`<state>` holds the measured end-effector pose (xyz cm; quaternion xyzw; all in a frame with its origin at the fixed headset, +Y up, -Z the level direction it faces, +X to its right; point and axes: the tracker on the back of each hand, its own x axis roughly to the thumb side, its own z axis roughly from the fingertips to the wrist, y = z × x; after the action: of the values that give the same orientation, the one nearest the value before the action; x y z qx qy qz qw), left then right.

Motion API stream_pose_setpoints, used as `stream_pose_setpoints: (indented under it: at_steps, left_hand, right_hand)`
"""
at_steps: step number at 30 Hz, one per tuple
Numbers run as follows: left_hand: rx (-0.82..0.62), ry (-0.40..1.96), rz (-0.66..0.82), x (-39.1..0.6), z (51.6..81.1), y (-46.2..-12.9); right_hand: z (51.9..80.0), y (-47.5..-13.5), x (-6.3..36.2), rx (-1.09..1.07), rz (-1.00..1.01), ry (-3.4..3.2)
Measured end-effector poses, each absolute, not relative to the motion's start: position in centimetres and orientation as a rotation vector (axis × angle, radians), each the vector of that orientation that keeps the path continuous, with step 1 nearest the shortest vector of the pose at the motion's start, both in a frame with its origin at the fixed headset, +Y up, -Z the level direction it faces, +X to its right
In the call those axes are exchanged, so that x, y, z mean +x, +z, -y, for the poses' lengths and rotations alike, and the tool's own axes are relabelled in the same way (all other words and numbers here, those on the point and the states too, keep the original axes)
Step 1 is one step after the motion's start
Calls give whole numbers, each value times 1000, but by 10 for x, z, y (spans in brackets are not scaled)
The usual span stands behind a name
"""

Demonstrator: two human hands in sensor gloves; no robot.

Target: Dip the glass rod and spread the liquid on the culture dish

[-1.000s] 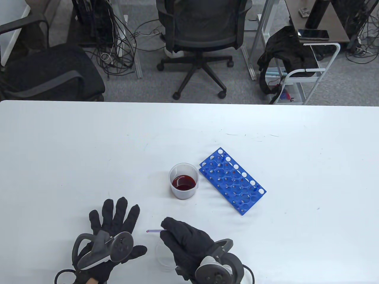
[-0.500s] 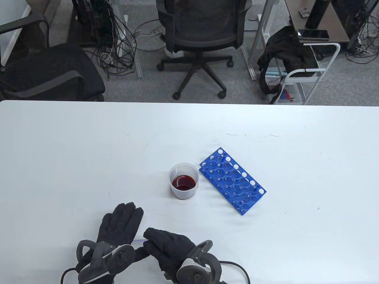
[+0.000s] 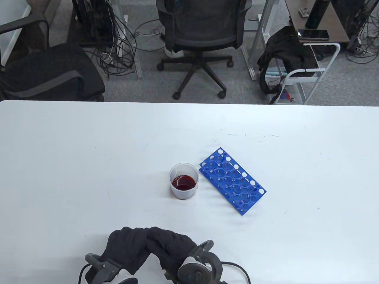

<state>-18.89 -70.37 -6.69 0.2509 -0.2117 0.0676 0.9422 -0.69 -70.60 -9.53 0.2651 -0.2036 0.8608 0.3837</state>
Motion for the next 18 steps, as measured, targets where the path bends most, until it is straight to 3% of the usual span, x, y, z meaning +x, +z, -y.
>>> stream_pose_setpoints:
  at_steps: [14,18]
  left_hand:
    - [502,160,460,-195,699,-70]
    - [502,178,442,-200,697,-72]
  right_hand:
    - [697,-116,13,792,348,2214]
    - [703,-126,22,907,65,2310]
